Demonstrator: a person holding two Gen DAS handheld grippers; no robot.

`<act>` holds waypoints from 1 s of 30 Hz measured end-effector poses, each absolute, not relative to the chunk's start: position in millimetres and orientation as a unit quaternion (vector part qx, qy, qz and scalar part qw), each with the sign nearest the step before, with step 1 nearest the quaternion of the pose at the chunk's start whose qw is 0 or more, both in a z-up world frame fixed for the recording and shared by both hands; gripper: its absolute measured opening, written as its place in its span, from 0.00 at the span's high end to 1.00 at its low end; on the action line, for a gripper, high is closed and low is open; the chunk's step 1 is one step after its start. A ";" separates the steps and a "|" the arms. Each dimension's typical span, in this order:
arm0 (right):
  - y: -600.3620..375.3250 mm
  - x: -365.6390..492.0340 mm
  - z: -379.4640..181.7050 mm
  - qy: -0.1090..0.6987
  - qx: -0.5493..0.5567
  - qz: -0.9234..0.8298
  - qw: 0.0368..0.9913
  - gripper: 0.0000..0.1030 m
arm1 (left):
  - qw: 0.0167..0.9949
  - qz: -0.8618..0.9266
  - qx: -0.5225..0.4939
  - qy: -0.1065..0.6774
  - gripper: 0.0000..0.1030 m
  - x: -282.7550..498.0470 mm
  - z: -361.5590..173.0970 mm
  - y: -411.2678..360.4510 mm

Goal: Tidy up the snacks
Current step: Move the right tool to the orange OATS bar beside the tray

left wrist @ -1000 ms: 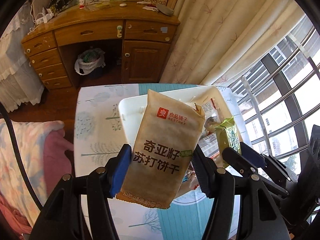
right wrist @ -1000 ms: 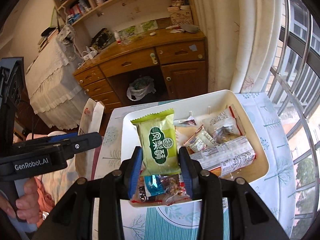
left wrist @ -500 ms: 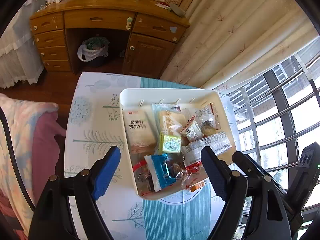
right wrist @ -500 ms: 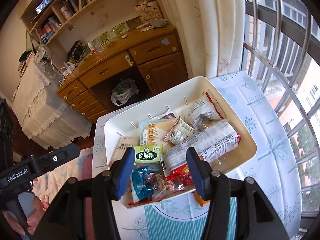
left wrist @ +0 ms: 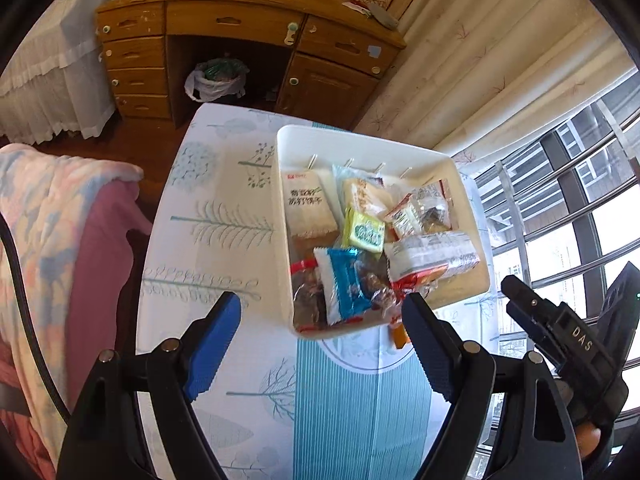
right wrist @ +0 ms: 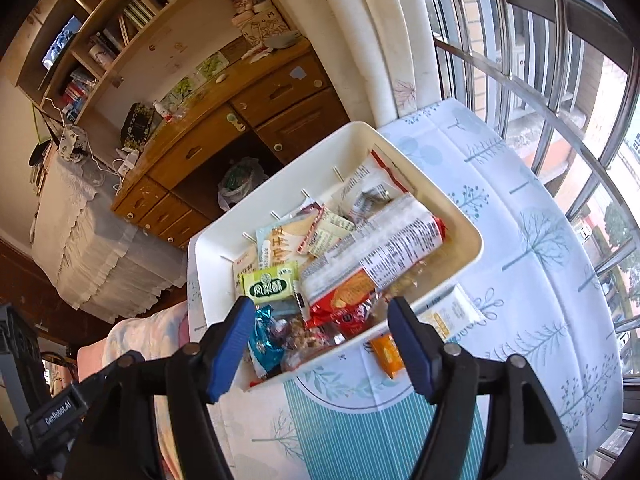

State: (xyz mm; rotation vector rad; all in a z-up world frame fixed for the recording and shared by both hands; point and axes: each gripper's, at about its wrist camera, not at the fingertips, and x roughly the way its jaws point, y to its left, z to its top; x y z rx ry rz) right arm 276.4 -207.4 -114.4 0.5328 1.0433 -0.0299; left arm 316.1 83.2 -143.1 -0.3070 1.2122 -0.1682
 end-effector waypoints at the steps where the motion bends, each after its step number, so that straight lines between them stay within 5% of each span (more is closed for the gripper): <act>1: -210.2 274.4 -115.6 0.495 0.249 -0.012 0.832 0.32 | 0.808 -0.073 -0.145 0.567 0.21 310.9 -144.3 84.0; 30: -260.2 207.7 -191.6 0.529 0.074 0.098 0.840 0.25 | 0.775 0.065 -0.159 0.608 0.21 178.2 -191.4 31.3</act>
